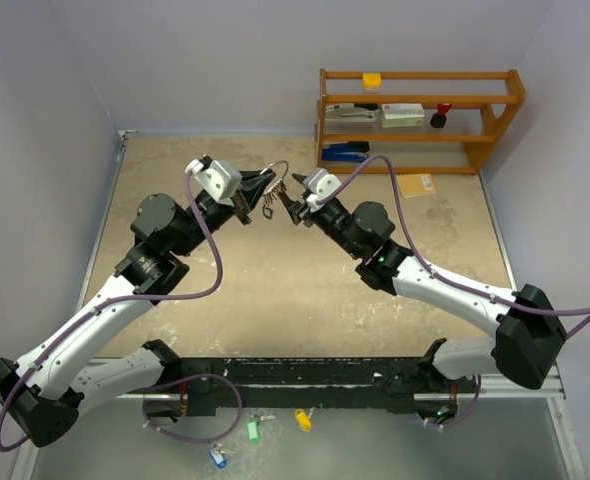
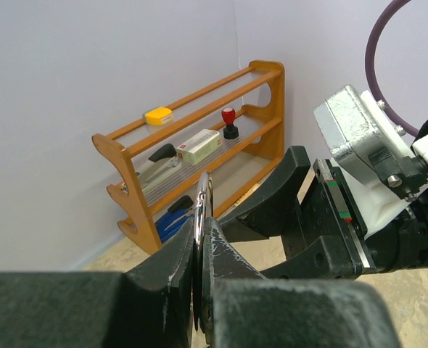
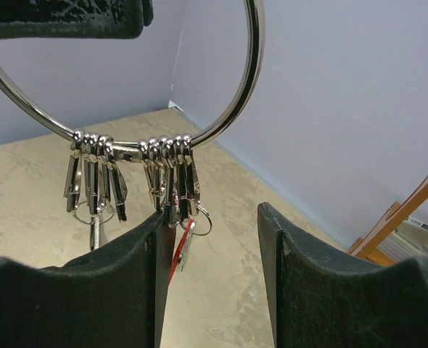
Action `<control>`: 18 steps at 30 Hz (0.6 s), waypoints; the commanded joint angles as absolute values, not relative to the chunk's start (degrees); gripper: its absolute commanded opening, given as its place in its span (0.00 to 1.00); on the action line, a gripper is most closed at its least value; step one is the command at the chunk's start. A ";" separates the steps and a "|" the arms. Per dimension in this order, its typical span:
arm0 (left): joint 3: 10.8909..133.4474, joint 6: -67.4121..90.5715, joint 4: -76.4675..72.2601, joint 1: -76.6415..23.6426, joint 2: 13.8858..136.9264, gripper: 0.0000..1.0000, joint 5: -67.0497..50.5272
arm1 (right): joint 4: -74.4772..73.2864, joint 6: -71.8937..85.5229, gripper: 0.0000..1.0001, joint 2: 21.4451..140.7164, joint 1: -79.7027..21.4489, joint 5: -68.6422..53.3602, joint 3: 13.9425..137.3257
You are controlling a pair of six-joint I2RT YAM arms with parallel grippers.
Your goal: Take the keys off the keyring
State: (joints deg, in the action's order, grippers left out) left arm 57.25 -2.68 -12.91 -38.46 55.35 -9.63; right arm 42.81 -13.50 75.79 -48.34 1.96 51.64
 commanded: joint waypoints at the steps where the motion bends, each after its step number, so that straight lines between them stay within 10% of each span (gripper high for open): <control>1: 57.04 -1.93 -18.22 -38.85 54.14 0.00 -9.05 | 46.02 -13.48 0.51 75.23 -48.44 2.22 53.85; 18: 57.14 -1.89 -19.41 -38.80 53.97 0.00 -8.74 | 44.91 -12.18 0.50 75.50 -48.43 1.86 53.38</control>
